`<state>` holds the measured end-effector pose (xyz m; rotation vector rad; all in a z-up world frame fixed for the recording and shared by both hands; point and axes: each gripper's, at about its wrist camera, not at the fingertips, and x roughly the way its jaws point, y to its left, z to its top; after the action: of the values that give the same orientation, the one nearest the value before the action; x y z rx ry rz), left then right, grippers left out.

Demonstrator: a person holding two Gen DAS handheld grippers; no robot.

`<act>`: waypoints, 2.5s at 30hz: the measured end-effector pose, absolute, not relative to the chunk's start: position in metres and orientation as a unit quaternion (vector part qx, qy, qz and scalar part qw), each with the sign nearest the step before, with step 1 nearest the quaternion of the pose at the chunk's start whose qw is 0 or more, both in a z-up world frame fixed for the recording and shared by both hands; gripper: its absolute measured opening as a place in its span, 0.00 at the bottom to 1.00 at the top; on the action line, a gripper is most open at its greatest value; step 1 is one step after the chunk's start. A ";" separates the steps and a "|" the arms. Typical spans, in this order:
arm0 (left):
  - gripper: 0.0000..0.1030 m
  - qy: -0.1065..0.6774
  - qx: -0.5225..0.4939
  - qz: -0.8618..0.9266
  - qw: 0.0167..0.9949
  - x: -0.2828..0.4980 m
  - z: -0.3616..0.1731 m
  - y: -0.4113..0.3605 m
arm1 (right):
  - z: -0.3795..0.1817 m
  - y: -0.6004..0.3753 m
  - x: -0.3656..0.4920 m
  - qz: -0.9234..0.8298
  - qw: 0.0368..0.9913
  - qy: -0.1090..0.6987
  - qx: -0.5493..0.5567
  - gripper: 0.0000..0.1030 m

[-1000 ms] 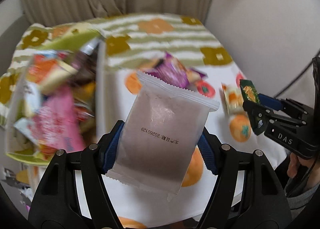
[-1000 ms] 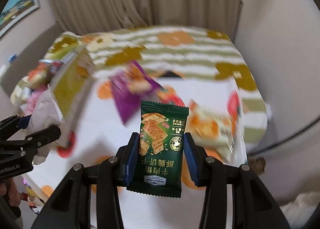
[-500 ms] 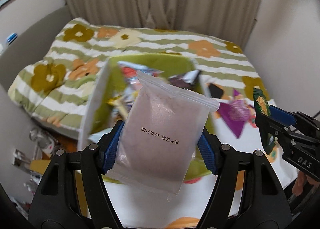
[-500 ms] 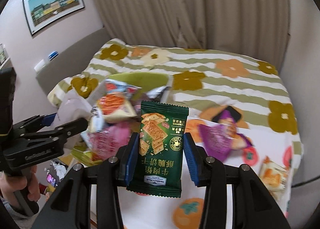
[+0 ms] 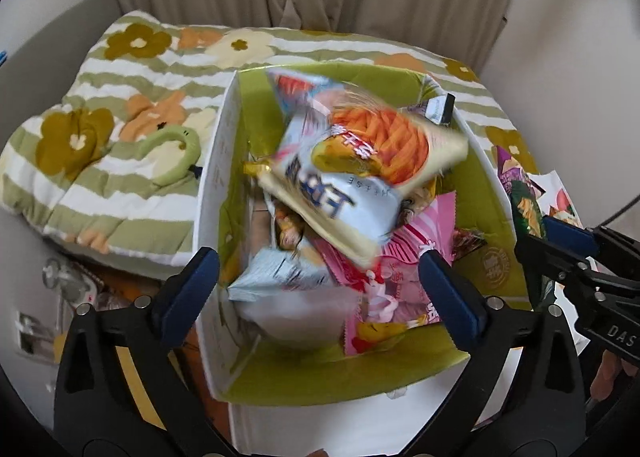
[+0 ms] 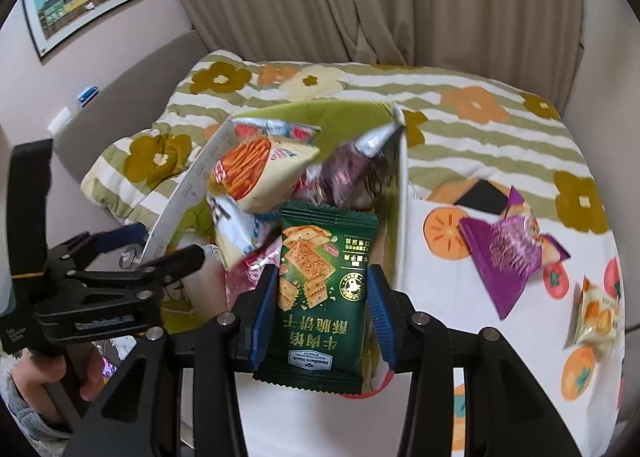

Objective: Organize snacks
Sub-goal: 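Carry both items over the box and open both tools to drop them inside, then withdraw both tools from the box toward the last two snacks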

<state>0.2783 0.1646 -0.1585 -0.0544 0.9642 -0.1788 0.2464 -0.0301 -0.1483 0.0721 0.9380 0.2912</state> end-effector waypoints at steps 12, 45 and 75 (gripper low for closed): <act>0.96 0.469 -0.040 -0.067 0.880 0.268 -0.156 0.185 | -0.152 -0.032 0.264 0.141 0.874 0.464 0.026 0.39; 0.96 0.411 -0.002 -0.135 0.901 0.231 -0.109 0.150 | -0.123 -0.075 0.185 0.067 0.911 0.401 0.069 1.00; 0.96 0.495 0.208 -0.264 0.801 0.360 -0.187 -0.177 | -0.180 -0.324 0.198 -0.119 0.874 0.458 0.107 1.00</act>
<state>0.3600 -0.1768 -0.1872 0.4450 1.0604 -0.5670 0.1980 -0.3236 -0.1803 0.2234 0.9575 -0.2489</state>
